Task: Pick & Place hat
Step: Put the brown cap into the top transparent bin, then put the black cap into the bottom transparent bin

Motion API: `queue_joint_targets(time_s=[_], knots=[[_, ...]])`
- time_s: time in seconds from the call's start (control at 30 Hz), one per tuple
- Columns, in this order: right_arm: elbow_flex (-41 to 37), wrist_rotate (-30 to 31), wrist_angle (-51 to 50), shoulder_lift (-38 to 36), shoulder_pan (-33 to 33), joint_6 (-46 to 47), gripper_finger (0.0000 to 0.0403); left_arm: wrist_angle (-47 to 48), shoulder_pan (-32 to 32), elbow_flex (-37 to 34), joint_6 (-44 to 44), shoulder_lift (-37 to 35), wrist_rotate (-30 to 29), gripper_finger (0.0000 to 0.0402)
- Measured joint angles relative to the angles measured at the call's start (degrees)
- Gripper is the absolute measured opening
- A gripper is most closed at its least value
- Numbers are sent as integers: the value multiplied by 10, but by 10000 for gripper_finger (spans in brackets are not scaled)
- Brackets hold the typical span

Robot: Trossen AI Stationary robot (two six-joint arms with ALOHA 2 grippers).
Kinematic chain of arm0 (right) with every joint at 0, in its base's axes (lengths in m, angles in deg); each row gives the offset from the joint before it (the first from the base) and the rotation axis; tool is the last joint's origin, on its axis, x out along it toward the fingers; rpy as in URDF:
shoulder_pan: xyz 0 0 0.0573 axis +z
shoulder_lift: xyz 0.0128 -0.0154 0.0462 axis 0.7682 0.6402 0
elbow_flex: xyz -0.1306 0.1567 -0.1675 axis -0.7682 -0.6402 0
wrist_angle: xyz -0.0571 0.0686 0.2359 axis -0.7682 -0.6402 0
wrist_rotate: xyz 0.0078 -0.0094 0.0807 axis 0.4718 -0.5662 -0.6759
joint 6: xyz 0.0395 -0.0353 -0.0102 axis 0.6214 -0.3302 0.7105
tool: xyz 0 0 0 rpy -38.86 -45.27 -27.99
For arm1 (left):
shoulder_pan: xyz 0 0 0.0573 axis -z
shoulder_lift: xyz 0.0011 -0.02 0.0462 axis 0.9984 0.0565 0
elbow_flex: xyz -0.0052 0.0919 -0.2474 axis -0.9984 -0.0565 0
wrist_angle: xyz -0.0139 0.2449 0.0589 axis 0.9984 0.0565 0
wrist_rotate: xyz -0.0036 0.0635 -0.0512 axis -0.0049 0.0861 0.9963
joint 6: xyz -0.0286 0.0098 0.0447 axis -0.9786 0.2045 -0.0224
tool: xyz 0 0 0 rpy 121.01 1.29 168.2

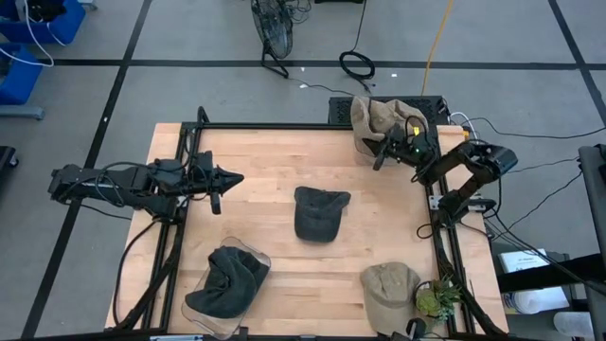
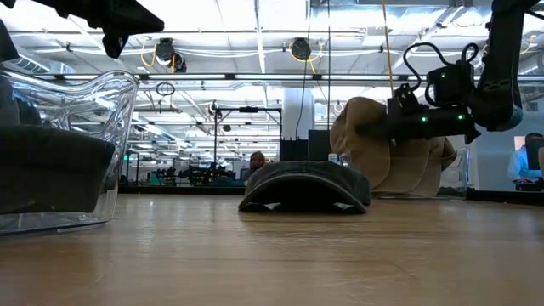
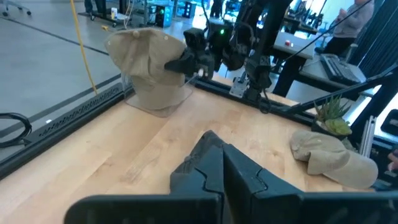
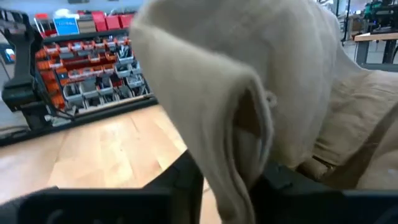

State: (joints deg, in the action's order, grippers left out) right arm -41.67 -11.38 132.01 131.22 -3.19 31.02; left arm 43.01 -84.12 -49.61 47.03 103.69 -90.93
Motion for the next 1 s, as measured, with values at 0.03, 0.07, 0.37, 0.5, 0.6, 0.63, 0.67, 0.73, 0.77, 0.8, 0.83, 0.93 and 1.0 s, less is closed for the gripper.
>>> queue_joint_targets(time_s=[0.03, 0.07, 0.37, 0.5, 0.6, 0.63, 0.67, 0.73, 0.77, 0.8, 0.83, 0.93, 1.0], knots=[[0, 0, -5, -7, 0, 5, 95, 3, 0, 0, 0, 0, 0, 3], [0, -1, -12, -15, 0, 10, 105, 4, 0, 0, 0, 0, 0, 3], [0, 15, -73, -107, -2, 17, 199, 7, 0, 0, 0, 0, 0, 5], [0, 16, -96, -154, -3, 17, 233, 7, 0, 0, 0, 0, 0, 5], [0, 17, -103, -189, -3, 17, 252, 10, 0, 0, 0, 0, -1, 4], [0, 24, -104, -200, -3, 15, 256, 10, 0, 0, 0, 0, -3, 6], [0, 30, -105, -212, -3, 12, 260, 10, 0, 0, 0, 0, -5, 7], [0, 37, -104, -239, -3, -2, 263, 10, 0, 0, 0, 0, -6, 6], [0, 45, -104, -253, -3, -9, 263, 10, 0, 0, 0, 0, -6, 4], [0, 52, -104, -268, -3, -16, 262, 10, 0, 0, 0, 0, -6, 3], [0, 60, -105, -283, -3, -19, 258, 10, 0, 0, 0, 0, -6, 3], [0, 62, -105, -334, 1, -5, 236, 10, 0, 0, 9, 0, -6, 8], [0, 62, -106, -370, 11, 19, 211, 10, 0, 0, 22, 0, -6, 5]])
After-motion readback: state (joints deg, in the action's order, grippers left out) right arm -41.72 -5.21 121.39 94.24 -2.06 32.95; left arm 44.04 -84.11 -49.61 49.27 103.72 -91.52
